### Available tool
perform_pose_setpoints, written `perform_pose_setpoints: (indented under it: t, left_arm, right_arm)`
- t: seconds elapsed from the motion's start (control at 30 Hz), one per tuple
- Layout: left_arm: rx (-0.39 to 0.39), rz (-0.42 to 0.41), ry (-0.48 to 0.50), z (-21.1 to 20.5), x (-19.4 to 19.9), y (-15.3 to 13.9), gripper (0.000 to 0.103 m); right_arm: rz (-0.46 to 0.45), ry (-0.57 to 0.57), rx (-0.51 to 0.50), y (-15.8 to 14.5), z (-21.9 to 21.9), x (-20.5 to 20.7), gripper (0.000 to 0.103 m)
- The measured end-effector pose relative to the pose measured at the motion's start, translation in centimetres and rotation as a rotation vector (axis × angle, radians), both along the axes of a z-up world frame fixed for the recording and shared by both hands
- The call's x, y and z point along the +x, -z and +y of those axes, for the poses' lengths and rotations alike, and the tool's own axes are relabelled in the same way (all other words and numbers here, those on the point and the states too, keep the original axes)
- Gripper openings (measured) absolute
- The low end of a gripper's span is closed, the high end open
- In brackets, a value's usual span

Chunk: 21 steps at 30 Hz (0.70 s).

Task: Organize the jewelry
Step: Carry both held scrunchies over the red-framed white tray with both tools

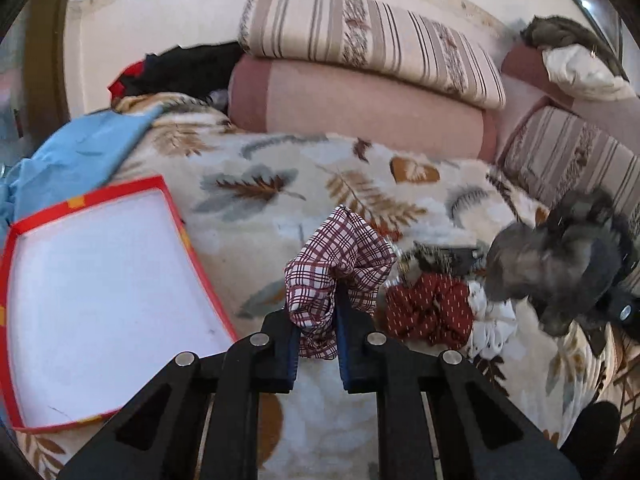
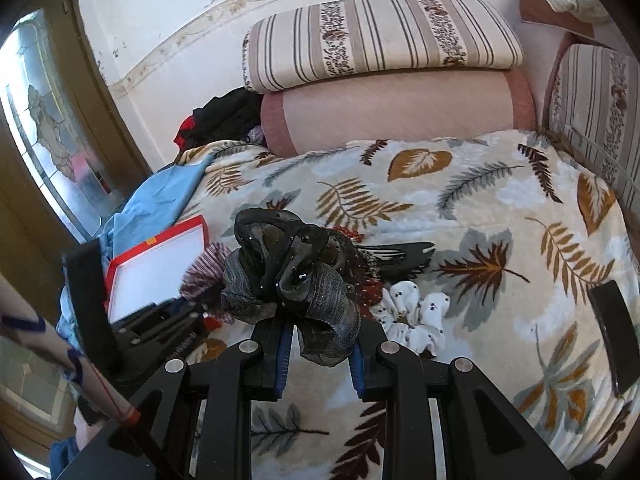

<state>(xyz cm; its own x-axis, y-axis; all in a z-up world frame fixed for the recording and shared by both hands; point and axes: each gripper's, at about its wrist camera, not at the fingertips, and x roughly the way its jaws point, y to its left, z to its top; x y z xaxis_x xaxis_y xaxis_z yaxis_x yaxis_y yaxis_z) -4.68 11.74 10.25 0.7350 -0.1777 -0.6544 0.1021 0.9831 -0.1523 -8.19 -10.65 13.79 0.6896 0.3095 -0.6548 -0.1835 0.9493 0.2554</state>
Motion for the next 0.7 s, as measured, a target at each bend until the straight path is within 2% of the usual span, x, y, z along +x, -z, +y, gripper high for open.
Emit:
perform_pose_setpoints:
  t: [0.17, 0.3, 0.6, 0.7]
  left_arm:
    - [-0.012, -0.033, -0.068, 2.6, -0.2, -1.8, 0.015]
    - [0.01, -0.04, -0.172, 5.8, -0.2, -2.4, 0.015]
    - [-0.006, -0.008, -0.418, 15.3, 1.1, -2.2, 0.015]
    - [0.015, 0.008, -0.483, 18.2, 2.3, -2.2, 0.015]
  right_arm:
    - [-0.001, -0.036, -0.014, -0.5, 2.2, 0.6, 0.026]
    - [-0.008, -0.09, -0.017, -0.9, 5.2, 1.6, 0.026]
    - [0.053, -0.214, 0.047, -0.3, 13.2, 6.1, 0.026]
    - [0.07, -0.255, 0.057, 0.0, 16.4, 7.8, 0.027]
